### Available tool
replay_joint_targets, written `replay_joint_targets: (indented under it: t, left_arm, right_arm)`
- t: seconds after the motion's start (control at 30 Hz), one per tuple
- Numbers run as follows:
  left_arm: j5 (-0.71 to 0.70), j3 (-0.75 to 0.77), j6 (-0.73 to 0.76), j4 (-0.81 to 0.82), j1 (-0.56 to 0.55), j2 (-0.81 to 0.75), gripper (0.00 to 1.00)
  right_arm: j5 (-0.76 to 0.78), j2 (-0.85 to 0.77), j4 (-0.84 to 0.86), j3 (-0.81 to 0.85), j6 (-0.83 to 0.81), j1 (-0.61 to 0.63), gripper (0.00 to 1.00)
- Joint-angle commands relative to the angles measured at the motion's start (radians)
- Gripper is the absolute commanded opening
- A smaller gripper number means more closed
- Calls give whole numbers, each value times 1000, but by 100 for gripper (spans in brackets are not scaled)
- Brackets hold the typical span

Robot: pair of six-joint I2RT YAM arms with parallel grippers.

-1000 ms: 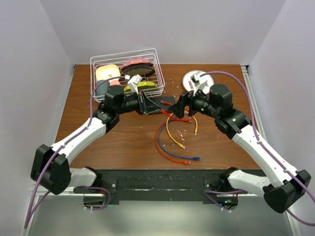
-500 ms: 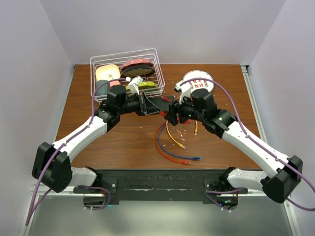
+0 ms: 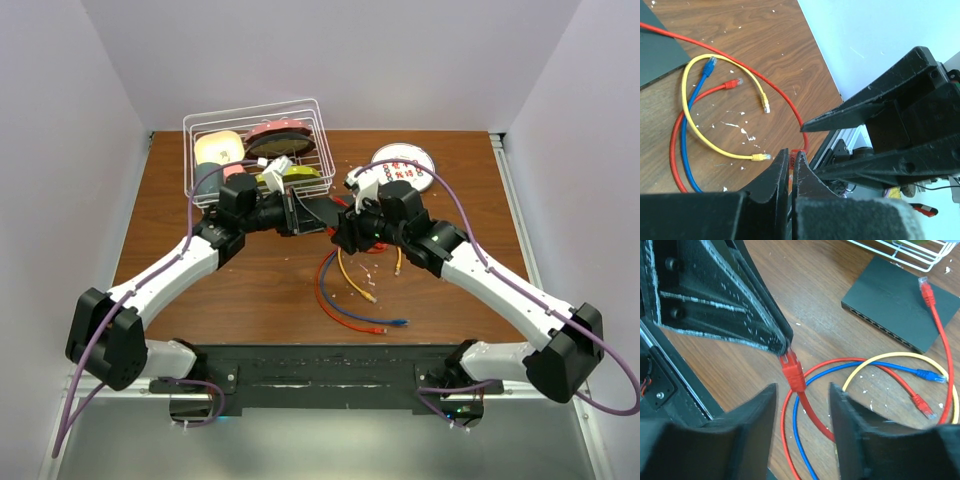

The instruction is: Insert the plug into the switch port

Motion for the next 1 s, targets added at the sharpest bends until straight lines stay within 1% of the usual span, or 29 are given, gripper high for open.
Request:
replay_joint_targets:
  t: [0.0,0.13,0.27,0.53,0.83,0.87,0.93,0.97]
  left_arm:
    - [31,35,-18,42,-12,3,0]
    - [34,35,-21,43,-15,4,0]
    - [36,37,-23,45,-17,1,0]
    - [23,41,-26,45,-17,-2,0]
    - [23,44,-29,40,-19,-3,0]
    - [25,44,-29,42,-17,-5,0]
    - [25,44,-30,40,-17,-5,0]
    - [28,46,-32,42,-19,-7,0]
  right_arm:
    - [-16,-1,58,-5,8,10,46]
    - [-45,4,69,-7,16,10,45]
    - [-56,10,80,-13,19,12,40]
    - [-58,2,51,-20,-10,13,40]
    - [-71,-2,61,-48,-7,18,38]
    - [-67,-4,63,-50,-7,18,28]
    - [-59,-1,63,-54,-7,16,17]
    - [-58,1,67,-54,-6,18,8]
